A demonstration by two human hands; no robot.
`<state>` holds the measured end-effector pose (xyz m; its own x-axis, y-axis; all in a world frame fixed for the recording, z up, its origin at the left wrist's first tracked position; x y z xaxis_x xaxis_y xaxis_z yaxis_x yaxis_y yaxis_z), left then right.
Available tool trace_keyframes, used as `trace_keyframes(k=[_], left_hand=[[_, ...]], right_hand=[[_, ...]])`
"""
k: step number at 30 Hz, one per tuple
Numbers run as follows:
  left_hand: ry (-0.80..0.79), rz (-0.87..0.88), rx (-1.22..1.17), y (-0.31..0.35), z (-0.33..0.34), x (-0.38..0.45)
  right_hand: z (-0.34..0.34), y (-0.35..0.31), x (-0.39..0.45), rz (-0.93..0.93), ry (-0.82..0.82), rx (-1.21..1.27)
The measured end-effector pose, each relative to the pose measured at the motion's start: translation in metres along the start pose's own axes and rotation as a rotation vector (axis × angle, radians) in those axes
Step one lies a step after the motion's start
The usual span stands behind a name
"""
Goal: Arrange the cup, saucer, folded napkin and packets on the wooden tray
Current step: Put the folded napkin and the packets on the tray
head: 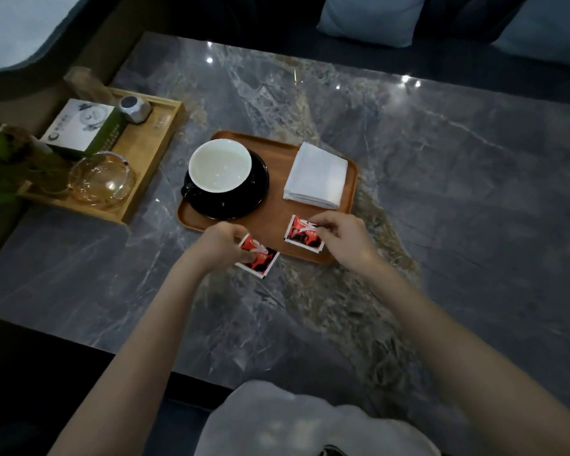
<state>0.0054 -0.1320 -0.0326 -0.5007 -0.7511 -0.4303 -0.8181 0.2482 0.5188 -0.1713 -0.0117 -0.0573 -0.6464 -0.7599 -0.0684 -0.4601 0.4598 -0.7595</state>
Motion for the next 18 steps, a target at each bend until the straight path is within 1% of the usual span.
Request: trace_keyframes(k=[4,7,12,15,18], left_hand=[[0.024,0.049,-0.176,0.021,0.003,0.015],[0.015,0.052,-0.210,0.029,0.014,0.024],[-0.033,0.081,-0.245,0.039,0.034,0.032],[-0.044,0.083,-0.250,0.044,0.041,0.036],[-0.040,0.099,-0.228,0.048,0.048,0.040]], right_hand=[[-0.001,0.008,0.017,0.003,-0.100,-0.069],[0.000,0.010,0.017,-0.057,-0.144,-0.153],[0.002,0.012,0.015,-0.135,-0.112,-0.292],[0.003,0.012,0.012,-0.207,-0.104,-0.323],[0.000,0.013,0.012,-0.191,-0.091,-0.300]])
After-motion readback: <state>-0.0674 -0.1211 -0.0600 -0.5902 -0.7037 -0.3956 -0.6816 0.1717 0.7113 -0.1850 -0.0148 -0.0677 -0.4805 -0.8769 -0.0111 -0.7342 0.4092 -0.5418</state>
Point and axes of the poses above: each hand's wrist, its own x-axis towards the middle knuckle, its own z-axis out of the palm, y = z × x, the point moved 3 cm from there along x, towards the middle knuckle, and after that the axes turned 13 degrees about y, right-handed, at the moved point
